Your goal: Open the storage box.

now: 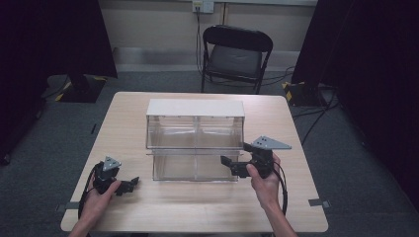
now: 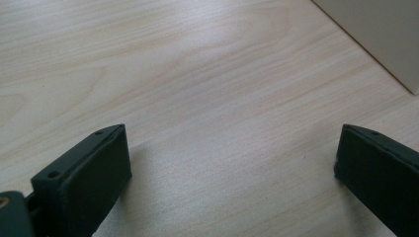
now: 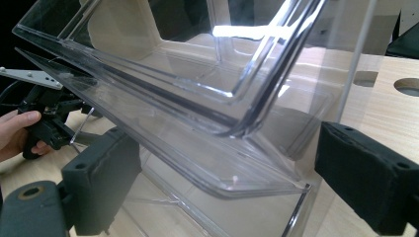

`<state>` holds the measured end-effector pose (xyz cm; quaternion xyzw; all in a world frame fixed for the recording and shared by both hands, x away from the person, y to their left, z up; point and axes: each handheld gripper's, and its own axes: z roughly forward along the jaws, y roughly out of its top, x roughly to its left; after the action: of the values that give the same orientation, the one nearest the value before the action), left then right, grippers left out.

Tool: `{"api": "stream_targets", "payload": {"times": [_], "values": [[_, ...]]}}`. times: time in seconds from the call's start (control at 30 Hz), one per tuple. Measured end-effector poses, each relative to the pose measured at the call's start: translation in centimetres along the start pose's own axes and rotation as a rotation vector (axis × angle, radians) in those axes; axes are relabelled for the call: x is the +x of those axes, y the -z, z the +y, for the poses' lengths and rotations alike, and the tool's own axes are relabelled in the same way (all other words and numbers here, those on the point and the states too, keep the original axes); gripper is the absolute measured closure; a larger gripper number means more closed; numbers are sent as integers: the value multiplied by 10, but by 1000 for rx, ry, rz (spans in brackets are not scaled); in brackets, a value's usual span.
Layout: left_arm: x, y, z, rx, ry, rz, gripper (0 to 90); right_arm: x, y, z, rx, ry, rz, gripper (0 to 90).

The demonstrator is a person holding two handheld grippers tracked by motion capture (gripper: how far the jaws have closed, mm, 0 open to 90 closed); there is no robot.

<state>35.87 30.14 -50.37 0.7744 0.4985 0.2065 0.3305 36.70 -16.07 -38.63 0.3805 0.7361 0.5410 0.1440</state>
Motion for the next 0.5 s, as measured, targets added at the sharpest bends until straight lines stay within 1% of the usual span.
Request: {"api": "stream_targets", "payload": {"times": [0.5], "values": [[0, 0, 0, 1, -5, -1, 1, 0, 0, 0, -1, 2, -1, 95]]}}
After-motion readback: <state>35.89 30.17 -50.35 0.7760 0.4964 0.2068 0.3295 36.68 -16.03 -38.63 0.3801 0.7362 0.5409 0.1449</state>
